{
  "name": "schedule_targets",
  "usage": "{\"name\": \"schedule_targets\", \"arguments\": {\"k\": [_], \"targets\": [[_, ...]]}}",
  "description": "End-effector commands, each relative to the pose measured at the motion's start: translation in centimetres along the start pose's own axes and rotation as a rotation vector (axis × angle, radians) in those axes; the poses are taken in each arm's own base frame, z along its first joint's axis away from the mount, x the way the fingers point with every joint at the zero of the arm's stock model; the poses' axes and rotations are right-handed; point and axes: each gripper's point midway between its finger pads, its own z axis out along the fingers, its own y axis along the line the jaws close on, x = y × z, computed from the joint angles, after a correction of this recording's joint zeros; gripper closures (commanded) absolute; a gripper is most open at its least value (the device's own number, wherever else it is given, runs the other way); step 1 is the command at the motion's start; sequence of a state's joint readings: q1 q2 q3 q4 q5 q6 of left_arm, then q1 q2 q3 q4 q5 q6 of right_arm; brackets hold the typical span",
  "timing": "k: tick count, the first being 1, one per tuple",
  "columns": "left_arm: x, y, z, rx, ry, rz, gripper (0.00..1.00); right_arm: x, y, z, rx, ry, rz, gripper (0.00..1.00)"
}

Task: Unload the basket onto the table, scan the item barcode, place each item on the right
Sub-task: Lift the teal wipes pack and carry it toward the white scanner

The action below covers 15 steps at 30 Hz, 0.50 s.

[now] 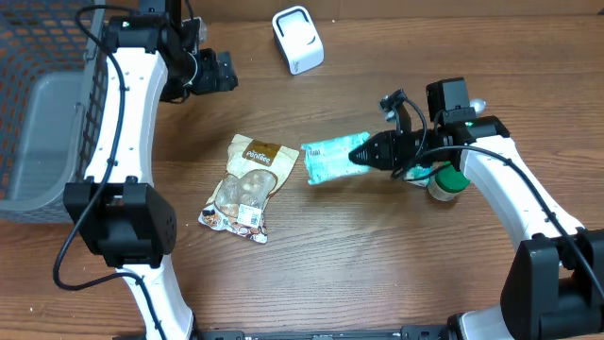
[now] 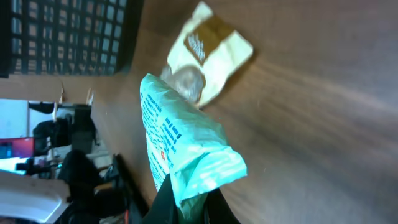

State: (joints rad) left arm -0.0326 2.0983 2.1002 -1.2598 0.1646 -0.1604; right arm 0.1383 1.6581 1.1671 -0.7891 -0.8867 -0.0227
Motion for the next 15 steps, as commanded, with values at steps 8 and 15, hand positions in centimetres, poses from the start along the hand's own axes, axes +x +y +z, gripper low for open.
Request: {"name": "schedule_targets", "arguments": {"k": [8,15], "targets": [[0.4,1.6,1.8,-0.078,0.039,0.001,0.0,0.4,1.2,-0.4,-0.035,0.018,0.008,0.96],[0.4,1.6,1.8,-0.078,0.039,0.001,0.0,-3.5,3.5,-2.2,-0.024,-0.063,-0.036,0.96]]}}
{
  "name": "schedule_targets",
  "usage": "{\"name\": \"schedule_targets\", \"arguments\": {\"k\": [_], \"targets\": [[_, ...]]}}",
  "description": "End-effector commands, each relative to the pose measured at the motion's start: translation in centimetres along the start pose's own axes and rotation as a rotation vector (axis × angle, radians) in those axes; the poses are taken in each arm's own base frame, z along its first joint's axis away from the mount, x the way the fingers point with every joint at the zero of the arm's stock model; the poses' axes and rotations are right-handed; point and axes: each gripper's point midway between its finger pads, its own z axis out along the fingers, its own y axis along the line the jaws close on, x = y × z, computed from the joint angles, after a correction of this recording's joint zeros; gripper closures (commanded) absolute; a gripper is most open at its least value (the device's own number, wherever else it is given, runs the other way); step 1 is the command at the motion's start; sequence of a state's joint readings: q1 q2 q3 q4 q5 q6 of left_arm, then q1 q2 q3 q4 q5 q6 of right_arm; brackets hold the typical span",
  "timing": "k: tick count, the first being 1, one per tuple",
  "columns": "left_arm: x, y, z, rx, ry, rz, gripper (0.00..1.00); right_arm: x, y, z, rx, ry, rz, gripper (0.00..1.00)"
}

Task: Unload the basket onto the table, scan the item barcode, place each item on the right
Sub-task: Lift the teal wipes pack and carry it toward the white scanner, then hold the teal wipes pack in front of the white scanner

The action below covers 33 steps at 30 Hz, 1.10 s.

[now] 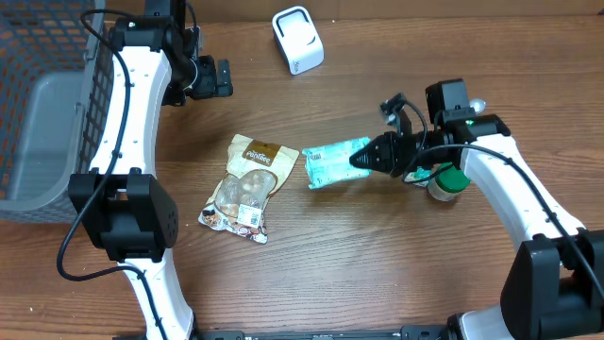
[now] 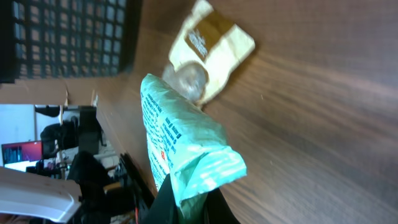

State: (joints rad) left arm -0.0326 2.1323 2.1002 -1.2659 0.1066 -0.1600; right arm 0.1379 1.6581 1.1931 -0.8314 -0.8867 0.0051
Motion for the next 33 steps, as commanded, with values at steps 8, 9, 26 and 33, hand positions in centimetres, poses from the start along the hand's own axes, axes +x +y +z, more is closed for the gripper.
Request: {"name": "schedule_targets", "arguments": {"k": [8,9,26,33], "targets": [[0.1,0.3,0.4,-0.015,0.009,0.006,0.01,-11.9,8.9,-8.3,0.238,-0.326,-0.328,0.96],[0.1,0.3,0.4,-0.015,0.009,0.006,0.0,-13.1,9.8,-9.0,0.267,-0.373,-0.383,0.96],[0.1,0.3,0.4,-0.015,0.009,0.005,0.0,-24.4,9.8,-5.4,0.935,-0.62,-1.029,0.96],[0.1,0.3,0.4,-0.015,0.009,0.005,0.0,-26.7,5.1,-1.0,1.033,-0.577,-1.069,0.96]]}}
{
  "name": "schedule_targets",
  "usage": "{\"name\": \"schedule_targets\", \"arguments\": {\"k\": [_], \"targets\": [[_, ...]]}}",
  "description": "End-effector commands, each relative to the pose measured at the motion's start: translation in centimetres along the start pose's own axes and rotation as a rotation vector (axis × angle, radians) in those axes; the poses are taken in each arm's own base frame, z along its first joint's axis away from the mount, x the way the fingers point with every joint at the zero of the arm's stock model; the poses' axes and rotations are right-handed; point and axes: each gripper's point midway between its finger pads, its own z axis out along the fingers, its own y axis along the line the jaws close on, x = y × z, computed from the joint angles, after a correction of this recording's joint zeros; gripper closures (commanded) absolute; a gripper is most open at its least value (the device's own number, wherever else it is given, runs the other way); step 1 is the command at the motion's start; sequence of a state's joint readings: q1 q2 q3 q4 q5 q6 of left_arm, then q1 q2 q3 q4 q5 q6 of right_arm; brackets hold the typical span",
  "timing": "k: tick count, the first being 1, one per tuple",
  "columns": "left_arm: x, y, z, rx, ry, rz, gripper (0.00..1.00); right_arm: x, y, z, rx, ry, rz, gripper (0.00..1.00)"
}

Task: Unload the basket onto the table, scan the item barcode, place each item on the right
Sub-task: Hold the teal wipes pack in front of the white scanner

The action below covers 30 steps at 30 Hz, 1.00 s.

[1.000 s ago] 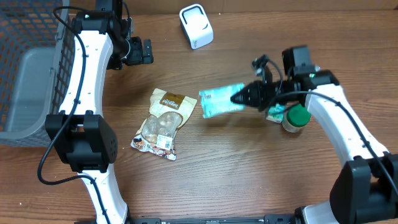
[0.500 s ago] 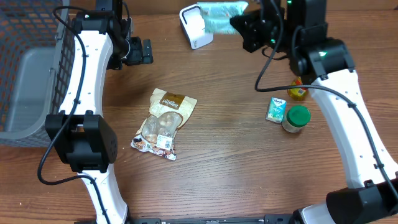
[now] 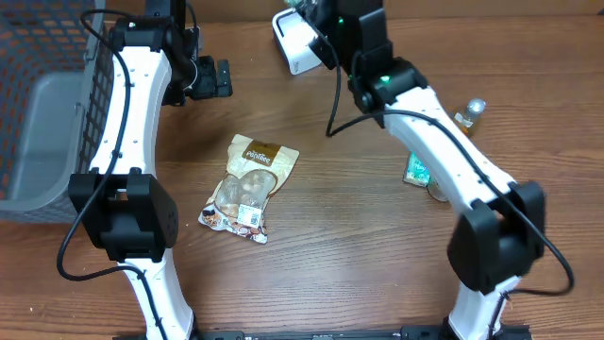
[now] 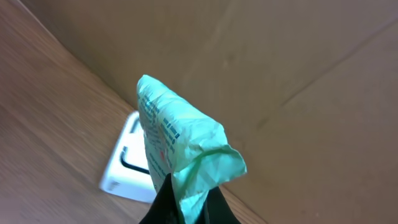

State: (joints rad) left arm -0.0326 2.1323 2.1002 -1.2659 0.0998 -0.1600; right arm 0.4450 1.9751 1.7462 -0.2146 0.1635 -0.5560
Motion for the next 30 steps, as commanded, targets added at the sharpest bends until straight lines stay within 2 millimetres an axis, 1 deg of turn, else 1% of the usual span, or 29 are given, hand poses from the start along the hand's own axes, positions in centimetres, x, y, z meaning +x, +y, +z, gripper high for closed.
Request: {"name": "schedule_targets", "arguments": {"k": [1,3,5,7,11,14,17,19,23,26,30], "targets": [[0.1,0.2,0.4,-0.008,0.01,0.006,0.0,1.0,-0.9,1.6,0.082,0.025,-0.055,0.96],[0.1,0.2,0.4,-0.008,0.01,0.005,0.01,2.1,0.1,2.9,0.07,0.043,-0.101,0.96],[0.1,0.2,0.4,-0.008,0.01,0.006,0.0,3.2,1.2,4.1,0.054,0.059,-0.182,0.96],[0.1,0.2,0.4,-0.008,0.01,0.005,0.0,3.7,1.7,5.1,0.064,0.055,-0.218,0.96],[0.1,0.2,0.4,-0.008,0.01,0.006,0.0,4.1,2.1,6.6,0.111,0.04,-0.22,0.96],[0.1,0.2,0.4,-0.008,0.01,0.006,0.0,5.1,3.1,7.7,0.107,0.048,-0.31,0.96],[0.1,0.2,0.4,-0.008,0.01,0.005,0.0,5.7,3.8,8.5,0.112,0.055,-0.394,0.96],[0.1,0.2,0.4,-0.008,0.01,0.006,0.0,5.4,4.1,8.9,0.136,0.038,-0.426,0.96],[0.1,0.2,0.4,-0.008,0.01,0.005,0.0,4.9,4.6,9.5,0.178,0.016,-0.548,0.96],[0.1,0.2,0.4,-0.008,0.01,0.006,0.0,5.3,4.8,9.9,0.189,0.022,-0.634,0.96],[0.1,0.2,0.4,-0.008,0.01,0.006,0.0,5.9,5.2,10.3,0.18,0.031,-0.647,0.96]]}}
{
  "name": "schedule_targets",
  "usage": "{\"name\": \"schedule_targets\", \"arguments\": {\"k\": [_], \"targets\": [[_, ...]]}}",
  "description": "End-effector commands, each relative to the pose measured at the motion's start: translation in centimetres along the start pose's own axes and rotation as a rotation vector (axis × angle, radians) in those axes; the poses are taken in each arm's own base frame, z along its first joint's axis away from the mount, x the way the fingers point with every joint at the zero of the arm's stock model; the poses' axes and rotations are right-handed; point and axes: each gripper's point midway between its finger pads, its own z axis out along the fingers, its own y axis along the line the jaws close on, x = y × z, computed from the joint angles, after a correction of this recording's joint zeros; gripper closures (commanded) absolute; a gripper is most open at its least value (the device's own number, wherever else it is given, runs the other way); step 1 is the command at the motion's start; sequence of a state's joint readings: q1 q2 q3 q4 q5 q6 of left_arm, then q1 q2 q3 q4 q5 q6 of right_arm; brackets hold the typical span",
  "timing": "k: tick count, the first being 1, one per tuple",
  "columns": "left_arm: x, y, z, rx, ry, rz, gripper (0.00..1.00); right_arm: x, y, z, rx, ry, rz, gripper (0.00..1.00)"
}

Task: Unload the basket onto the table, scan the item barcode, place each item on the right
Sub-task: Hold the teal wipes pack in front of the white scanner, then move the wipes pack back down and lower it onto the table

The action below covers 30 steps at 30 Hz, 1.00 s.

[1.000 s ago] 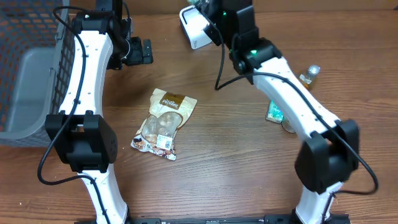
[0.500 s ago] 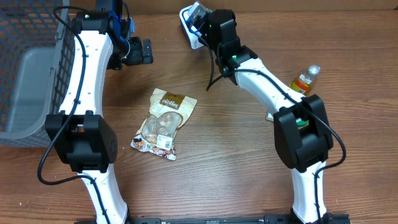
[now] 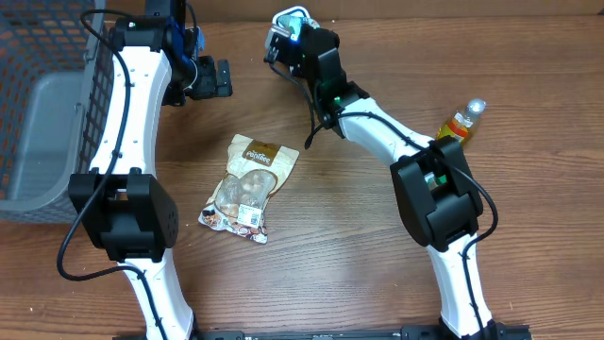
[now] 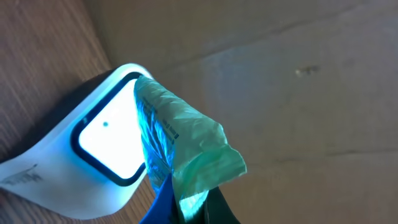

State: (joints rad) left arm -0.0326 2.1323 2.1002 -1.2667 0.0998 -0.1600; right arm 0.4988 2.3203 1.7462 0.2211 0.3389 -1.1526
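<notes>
In the right wrist view a crumpled teal packet [image 4: 180,143] stands up out of my right gripper [image 4: 186,200], which is shut on its lower end. Its printed face is close in front of the lit window of the white barcode scanner [image 4: 68,186], which glows blue-white. Overhead, the right gripper [image 3: 300,33] reaches to the table's far edge and covers most of the scanner [image 3: 276,40]; the packet is hidden there. My left gripper [image 3: 215,77] hangs to the left of the scanner with nothing seen in it.
A beige and brown snack bag [image 3: 250,181] lies flat at the table's middle. A small bottle [image 3: 459,120] stands at the right. A dark wire basket [image 3: 42,104] fills the left edge. A cardboard wall [image 4: 298,81] rises behind the scanner.
The right gripper has moved closer to the scanner with the teal packet. The packet was above and short of it and now sits right at the window, which glows blue.
The right gripper held the teal packet low over the table beside the snack bag, and did so at the second moment too. Then it had carried the packet to the far edge near the scanner. Now the packet is at the lit window.
</notes>
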Motion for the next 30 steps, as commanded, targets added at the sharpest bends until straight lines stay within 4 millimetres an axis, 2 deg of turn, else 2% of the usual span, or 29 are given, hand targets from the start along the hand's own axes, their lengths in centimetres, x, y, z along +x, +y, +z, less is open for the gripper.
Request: {"name": "schedule_targets", "arguments": {"k": [1,7,13,18,20,22,26,30], "targets": [[0.1,0.2,0.4,-0.008,0.009,0.006,0.0,0.3,0.1,0.5,0.014,0.015,-0.057,0.96],[0.1,0.2,0.4,-0.008,0.009,0.006,0.0,1.4,3.4,1.1,-0.058,0.046,-0.072,0.96],[0.1,0.2,0.4,-0.008,0.009,0.006,0.0,0.5,4.5,0.7,-0.083,0.039,-0.037,0.96],[0.1,0.2,0.4,-0.008,0.009,0.006,0.0,1.0,5.6,0.5,-0.124,0.064,-0.054,0.94],[0.1,0.2,0.4,-0.008,0.009,0.006,0.0,1.1,4.7,0.5,-0.089,0.08,-0.02,0.95],[0.1,0.2,0.4,-0.008,0.009,0.006,0.0,0.7,3.0,0.3,-0.034,0.08,0.026,0.95],[0.1,0.2,0.4,-0.008,0.009,0.006,0.0,-0.5,-2.2,-1.1,0.056,0.049,0.091,0.96],[0.1,0.2,0.4,-0.008,0.009,0.006,0.0,-1.3,-7.2,-3.5,0.106,0.028,0.235,0.96]]}}
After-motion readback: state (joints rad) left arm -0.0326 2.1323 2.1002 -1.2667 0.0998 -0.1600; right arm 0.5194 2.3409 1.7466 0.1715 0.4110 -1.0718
